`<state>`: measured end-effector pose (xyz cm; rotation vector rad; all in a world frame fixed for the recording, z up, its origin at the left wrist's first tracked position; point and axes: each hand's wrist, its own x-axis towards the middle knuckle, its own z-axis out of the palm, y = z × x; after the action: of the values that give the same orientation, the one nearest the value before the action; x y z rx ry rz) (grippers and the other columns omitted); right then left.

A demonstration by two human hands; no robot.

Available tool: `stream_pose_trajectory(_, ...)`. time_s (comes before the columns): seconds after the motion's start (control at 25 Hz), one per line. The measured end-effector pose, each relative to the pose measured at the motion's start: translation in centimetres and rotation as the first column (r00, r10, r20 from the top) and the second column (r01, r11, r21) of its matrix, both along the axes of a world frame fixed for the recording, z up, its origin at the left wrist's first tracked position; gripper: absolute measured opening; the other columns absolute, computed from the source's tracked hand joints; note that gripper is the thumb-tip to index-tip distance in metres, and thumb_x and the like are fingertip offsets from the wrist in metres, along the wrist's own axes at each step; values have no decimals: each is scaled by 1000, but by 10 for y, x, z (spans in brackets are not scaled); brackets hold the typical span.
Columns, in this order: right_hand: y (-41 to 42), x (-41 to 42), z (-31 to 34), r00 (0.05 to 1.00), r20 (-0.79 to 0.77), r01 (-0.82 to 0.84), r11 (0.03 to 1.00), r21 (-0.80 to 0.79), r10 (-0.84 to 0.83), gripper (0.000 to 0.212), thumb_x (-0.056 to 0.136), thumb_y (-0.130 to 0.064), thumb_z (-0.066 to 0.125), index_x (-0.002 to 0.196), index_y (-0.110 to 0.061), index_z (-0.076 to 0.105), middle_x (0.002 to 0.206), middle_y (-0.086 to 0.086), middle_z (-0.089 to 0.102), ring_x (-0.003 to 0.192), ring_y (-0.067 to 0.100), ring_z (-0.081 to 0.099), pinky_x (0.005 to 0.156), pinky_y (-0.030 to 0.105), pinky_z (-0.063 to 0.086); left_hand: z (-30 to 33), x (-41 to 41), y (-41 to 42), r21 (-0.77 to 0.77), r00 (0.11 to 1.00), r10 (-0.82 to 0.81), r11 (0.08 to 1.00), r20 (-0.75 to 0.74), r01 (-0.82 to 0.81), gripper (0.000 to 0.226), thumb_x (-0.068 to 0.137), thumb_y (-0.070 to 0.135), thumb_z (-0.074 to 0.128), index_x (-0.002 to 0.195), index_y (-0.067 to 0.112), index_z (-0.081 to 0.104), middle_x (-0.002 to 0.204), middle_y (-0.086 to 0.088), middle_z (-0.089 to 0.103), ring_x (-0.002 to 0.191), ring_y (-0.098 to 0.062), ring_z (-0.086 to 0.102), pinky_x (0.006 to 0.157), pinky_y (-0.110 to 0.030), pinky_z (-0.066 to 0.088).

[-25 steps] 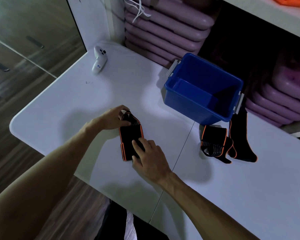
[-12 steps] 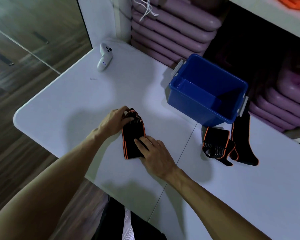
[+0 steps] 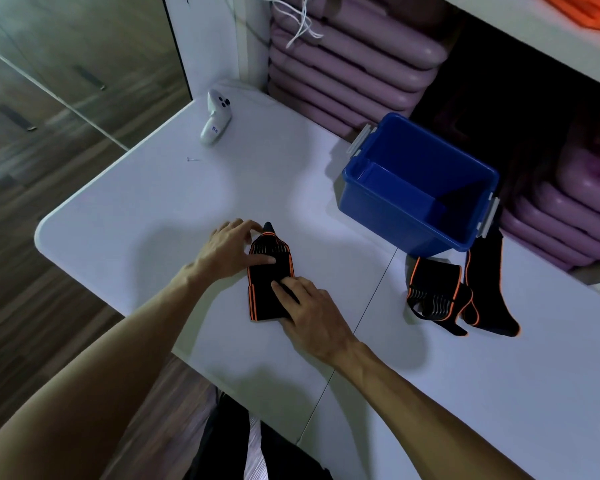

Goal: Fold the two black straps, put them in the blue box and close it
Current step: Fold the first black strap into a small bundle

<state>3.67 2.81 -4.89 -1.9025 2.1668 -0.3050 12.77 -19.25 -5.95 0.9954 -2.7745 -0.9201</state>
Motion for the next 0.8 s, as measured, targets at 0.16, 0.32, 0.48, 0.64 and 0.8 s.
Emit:
stream_pose_trajectory(0.16, -1, 1, -1, 1000, 10, 11, 1000, -1, -11, 62, 89, -27, 66, 143, -8, 43, 139, 12, 48, 125, 29, 46, 81, 45, 53, -9, -3, 6, -67, 997, 81, 994, -14, -82, 71, 63, 69, 68, 115, 24, 51, 104, -2, 58, 101, -27, 52, 88, -40, 41)
stream_pose_trajectory(0.32, -2, 0, -1, 1000, 5, 8, 1000, 0, -8, 61, 90, -28, 65, 143, -8, 43, 139, 13, 49, 125, 30, 46, 81, 45, 53, -8, -7, 11, -62, 985, 170, 984, 4, -170, 69, 67, 68, 66, 116, 22, 50, 107, -6, 57, 102, -29, 51, 87, -40, 41)
stream_pose_trajectory(0.48, -1, 1, -2, 1000, -3, 3, 1000, -22, -3, 62, 90, -28, 67, 143, -8, 44, 138, 13, 51, 123, 31, 48, 80, 44, 52, -2, 6, 21, 4, 977, 188, 982, -103, -189, 67, 71, 65, 65, 120, 21, 50, 108, -3, 54, 102, -24, 52, 89, -40, 44)
stream_pose_trajectory(0.64, -2, -4, -2, 999, -37, -40, 998, -47, 38, 61, 90, -29, 67, 142, -8, 45, 135, 13, 54, 119, 31, 51, 73, 43, 50, 18, 47, 47, -136, 941, 170, 967, -294, -218, 51, 82, 49, 66, 123, 20, 53, 113, -3, 52, 102, -22, 50, 87, -37, 46)
stream_pose_trajectory(0.8, -7, -11, 0, 998, -32, -62, 997, -36, 61, 59, 89, -31, 66, 140, -8, 48, 133, 13, 55, 119, 31, 52, 76, 44, 50, 14, 85, 85, -336, 940, -214, 935, -266, 117, 41, 94, 38, 53, 128, 15, 57, 127, -7, 56, 112, -25, 54, 89, -39, 48)
